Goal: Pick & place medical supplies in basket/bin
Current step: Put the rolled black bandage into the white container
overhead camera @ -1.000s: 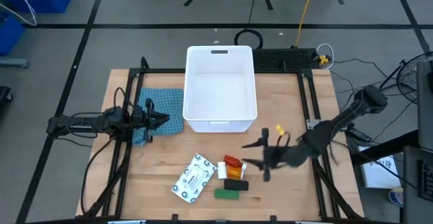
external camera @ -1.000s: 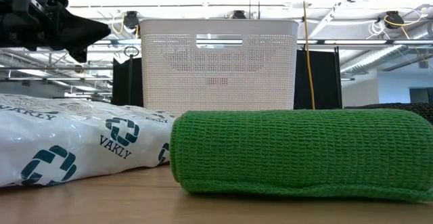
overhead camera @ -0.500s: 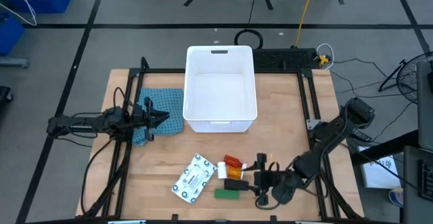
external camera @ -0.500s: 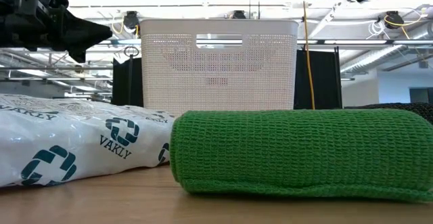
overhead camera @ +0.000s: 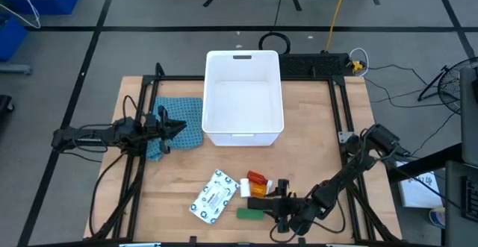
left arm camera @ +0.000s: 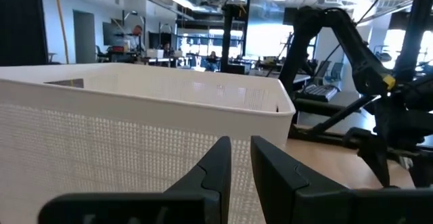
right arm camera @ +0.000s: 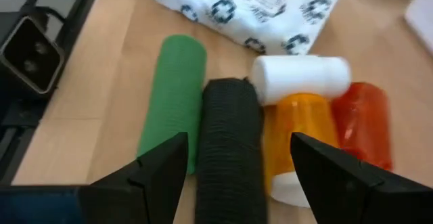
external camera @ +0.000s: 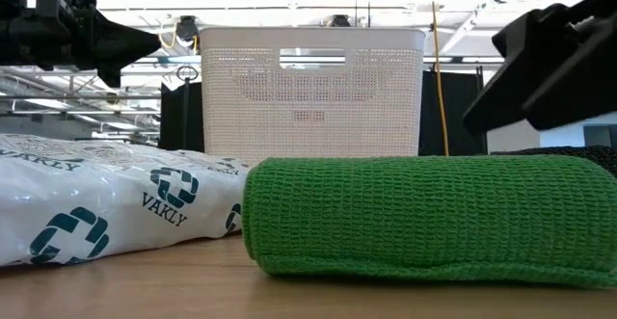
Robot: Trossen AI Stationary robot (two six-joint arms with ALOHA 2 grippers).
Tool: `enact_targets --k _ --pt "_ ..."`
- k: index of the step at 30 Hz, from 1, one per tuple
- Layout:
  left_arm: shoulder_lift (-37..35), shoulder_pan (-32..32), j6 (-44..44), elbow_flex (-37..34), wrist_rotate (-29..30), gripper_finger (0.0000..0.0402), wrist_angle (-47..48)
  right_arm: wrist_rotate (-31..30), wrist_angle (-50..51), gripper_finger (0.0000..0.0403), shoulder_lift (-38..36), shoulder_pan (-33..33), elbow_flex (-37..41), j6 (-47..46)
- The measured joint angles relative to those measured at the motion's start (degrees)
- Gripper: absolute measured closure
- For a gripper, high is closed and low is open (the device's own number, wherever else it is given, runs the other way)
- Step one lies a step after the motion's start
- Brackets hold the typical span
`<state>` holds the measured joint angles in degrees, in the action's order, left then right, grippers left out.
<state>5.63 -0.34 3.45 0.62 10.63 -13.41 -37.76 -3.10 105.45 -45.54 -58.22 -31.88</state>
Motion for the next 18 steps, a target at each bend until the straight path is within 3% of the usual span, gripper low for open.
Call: enact_targets --k 18 --pt "0.0 0.0 -2.5 0.0 0.0 0.0339 -0.1 4.1 1.4 0.0149 5.3 -0.3 0.0 -3.9"
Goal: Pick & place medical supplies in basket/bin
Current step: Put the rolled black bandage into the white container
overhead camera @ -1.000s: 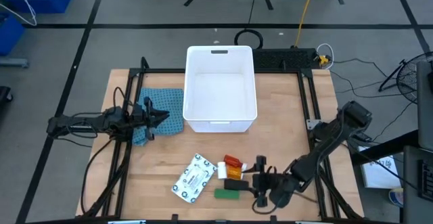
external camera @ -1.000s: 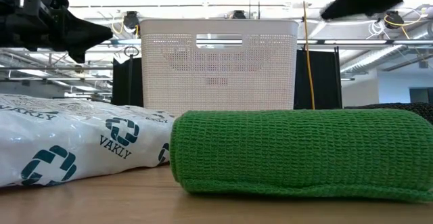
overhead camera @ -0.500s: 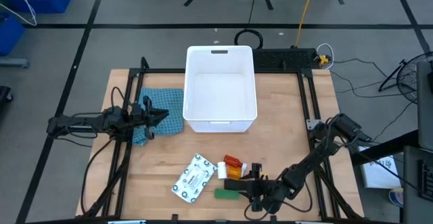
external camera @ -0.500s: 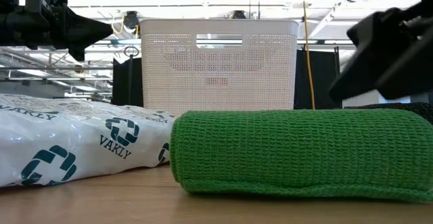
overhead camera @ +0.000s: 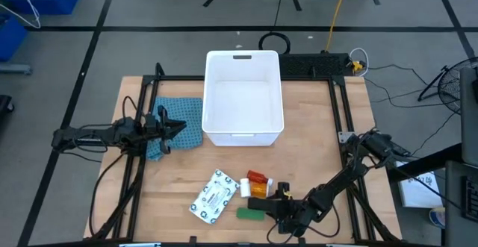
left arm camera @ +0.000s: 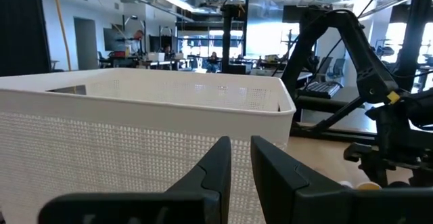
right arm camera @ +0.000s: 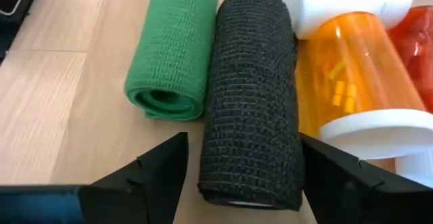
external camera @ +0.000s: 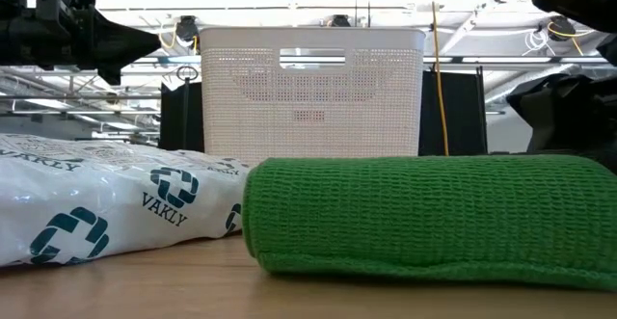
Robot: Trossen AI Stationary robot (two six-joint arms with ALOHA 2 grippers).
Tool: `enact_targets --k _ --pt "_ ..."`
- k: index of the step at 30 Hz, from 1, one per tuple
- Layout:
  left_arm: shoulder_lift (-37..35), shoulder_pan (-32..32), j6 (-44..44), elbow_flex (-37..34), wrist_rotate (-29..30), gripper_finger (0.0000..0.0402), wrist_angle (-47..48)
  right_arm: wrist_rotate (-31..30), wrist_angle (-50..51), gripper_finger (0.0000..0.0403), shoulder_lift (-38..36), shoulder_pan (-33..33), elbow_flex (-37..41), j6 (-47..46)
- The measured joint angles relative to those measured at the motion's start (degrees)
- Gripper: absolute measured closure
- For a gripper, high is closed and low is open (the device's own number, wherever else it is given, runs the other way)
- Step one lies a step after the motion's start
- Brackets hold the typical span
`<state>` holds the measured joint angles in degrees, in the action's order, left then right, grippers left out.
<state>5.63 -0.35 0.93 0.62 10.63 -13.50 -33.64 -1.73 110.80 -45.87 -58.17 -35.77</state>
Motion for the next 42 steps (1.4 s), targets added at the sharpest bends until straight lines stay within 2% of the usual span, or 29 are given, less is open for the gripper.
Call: enact_targets --k 14,17,24,28,35,38,42 --pt "0.0 0.0 0.5 0.0 0.0 0.0339 0.4 0.8 -1.3 0.0156 -0.9 0.1 0.0 2.4" --pt "0.0 0.0 0.5 0.0 -0.1 0.0339 0.4 0.7 -1.3 0.0183 -0.9 0.1 0.0 2.4" --pt "0.0 0.0 0.6 0.0 -0.1 0.0339 0.4 0.6 -1.2 0.0276 -1.2 0.2 0.0 3.4" --pt "0.0 0.0 0.5 0.0 0.0 0.0339 0.4 0.8 -0.8 0.0305 -2.9 0.2 0.0 7.2" --pt "0.0 0.0 0.3 0.0 0.0 0.0339 0.4 0.8 1.5 0.0308 -12.9 0.7 1.8 19.8" --pt "0.0 0.0 0.3 0.0 0.0 0.0339 0.4 1.4 0.9 0.0309 -20.7 2.0 6.1 23.9" --pt "0.0 0.0 0.3 0.0 0.0 0.0339 0.4 6.6 -8.2 0.0309 -32.7 4.4 15.8 29.5"
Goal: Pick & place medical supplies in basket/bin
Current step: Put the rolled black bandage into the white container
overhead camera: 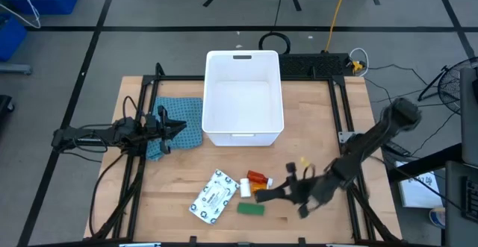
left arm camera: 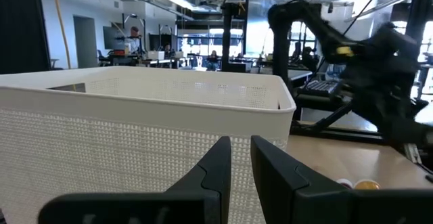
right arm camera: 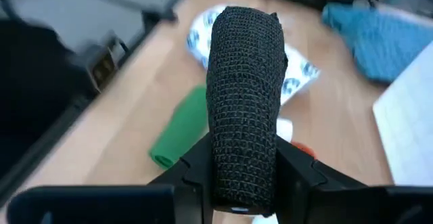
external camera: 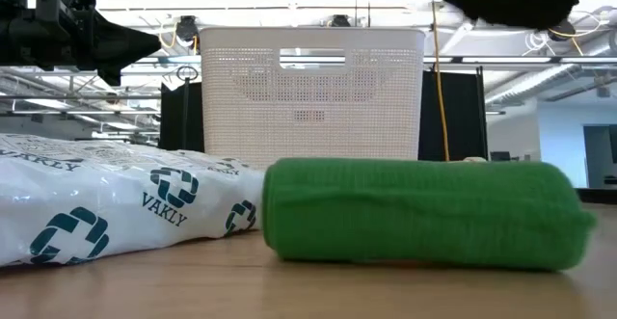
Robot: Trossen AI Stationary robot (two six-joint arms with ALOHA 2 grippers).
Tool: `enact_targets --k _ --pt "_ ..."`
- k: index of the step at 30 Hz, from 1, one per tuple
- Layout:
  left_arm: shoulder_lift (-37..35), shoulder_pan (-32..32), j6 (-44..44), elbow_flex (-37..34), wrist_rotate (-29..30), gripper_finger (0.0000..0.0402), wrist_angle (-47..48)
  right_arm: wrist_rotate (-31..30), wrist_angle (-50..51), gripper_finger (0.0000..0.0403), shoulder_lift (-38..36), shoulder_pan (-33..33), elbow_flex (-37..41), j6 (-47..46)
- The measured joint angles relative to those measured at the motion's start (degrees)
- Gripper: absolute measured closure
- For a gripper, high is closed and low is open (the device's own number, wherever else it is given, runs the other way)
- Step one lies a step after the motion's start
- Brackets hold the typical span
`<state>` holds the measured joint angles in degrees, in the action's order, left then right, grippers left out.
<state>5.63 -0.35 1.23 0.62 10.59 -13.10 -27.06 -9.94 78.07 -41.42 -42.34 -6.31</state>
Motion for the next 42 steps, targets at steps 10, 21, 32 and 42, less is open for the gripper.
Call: enact_targets --k 10,21,32,42 --pt "0.0 0.0 -0.7 0.0 0.0 0.0339 1.0 2.7 -29.1 0.0309 -27.2 7.1 27.2 6.7" --pt "0.0 0.0 -0.8 0.0 0.0 0.0339 0.8 3.2 -27.1 0.031 -33.5 18.6 17.3 14.4" --pt "0.0 0.0 -2.5 0.0 4.6 0.0339 -0.2 21.3 21.1 0.031 -13.5 51.6 -31.0 15.8" --pt "0.0 0.0 -7.0 0.0 5.0 0.0339 -0.2 31.2 23.7 0.031 7.7 64.7 -38.7 24.8"
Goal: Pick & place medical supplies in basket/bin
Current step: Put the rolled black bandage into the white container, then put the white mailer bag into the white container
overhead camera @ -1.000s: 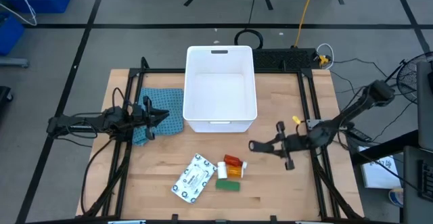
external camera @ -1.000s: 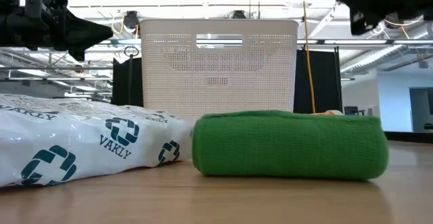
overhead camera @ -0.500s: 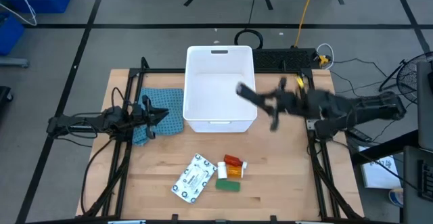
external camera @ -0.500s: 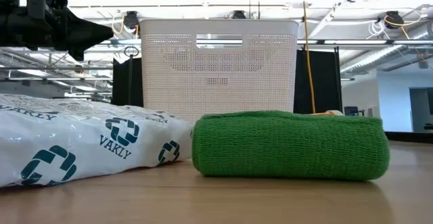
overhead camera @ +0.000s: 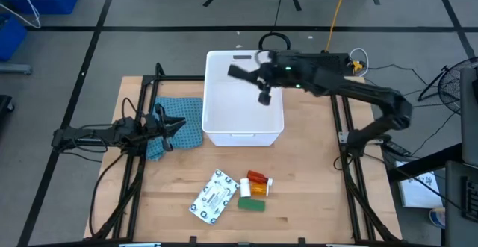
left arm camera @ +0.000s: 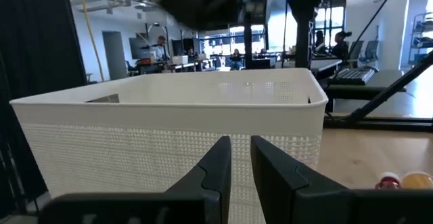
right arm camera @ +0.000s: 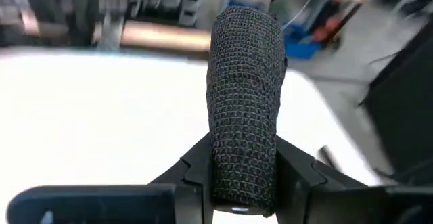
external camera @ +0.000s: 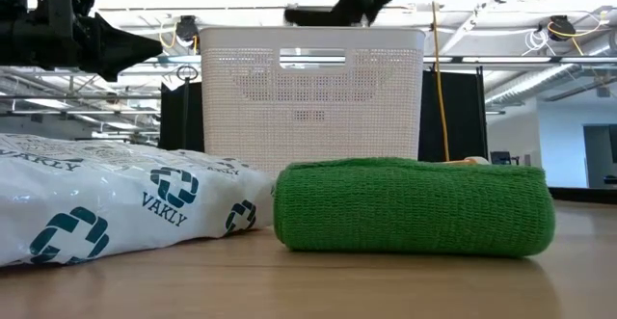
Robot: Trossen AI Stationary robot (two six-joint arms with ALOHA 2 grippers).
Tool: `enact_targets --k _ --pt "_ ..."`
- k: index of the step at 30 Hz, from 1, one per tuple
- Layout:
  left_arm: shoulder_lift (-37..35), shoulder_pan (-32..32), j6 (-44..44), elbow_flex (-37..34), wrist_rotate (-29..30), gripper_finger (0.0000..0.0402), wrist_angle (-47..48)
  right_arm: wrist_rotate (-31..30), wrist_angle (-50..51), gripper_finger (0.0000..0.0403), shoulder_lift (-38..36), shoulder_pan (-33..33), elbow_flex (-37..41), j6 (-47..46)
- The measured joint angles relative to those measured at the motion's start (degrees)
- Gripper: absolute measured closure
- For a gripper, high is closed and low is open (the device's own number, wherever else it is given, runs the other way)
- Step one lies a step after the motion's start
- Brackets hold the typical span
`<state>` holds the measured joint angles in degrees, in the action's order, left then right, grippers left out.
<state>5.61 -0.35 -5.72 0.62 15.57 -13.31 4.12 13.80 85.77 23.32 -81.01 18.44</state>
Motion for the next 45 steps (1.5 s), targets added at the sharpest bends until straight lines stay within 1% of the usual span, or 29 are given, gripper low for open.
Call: enact_targets --k 3,6,16,19,26,30,35,41,45 --pt "0.0 0.0 0.0 0.0 0.0 0.0339 -0.2 1.9 1.5 0.031 5.4 1.0 0.0 4.0" --pt "0.0 0.0 0.3 0.0 0.0 0.0339 -0.3 2.0 1.4 0.031 10.2 1.5 0.0 5.8" --pt "0.0 0.0 3.3 0.0 0.0 0.0339 -0.2 1.9 1.5 0.031 21.7 1.8 0.0 6.0" --pt "0.0 0.0 3.4 0.0 0.0 0.0339 -0.2 1.8 1.8 0.031 23.7 1.9 0.0 6.0" --pt "0.0 0.0 3.4 0.0 0.0 0.0339 -0.2 1.8 1.5 0.0303 24.1 1.9 -0.1 6.0" --pt "0.0 0.0 3.4 0.0 -0.1 0.0339 -0.2 1.8 1.7 0.0279 24.2 1.9 -0.1 6.2" --pt "0.0 0.0 3.4 0.0 -0.2 0.0339 -0.2 1.5 1.9 0.0226 24.2 1.9 -0.1 4.5" --pt "0.0 0.0 3.6 0.0 -0.3 0.0339 -0.2 -6.5 1.6 0.0163 23.6 1.8 0.0 3.8" --pt "0.0 0.0 3.7 0.0 -0.3 0.0339 -0.2 -7.1 1.0 0.0145 21.2 1.5 0.1 4.2"
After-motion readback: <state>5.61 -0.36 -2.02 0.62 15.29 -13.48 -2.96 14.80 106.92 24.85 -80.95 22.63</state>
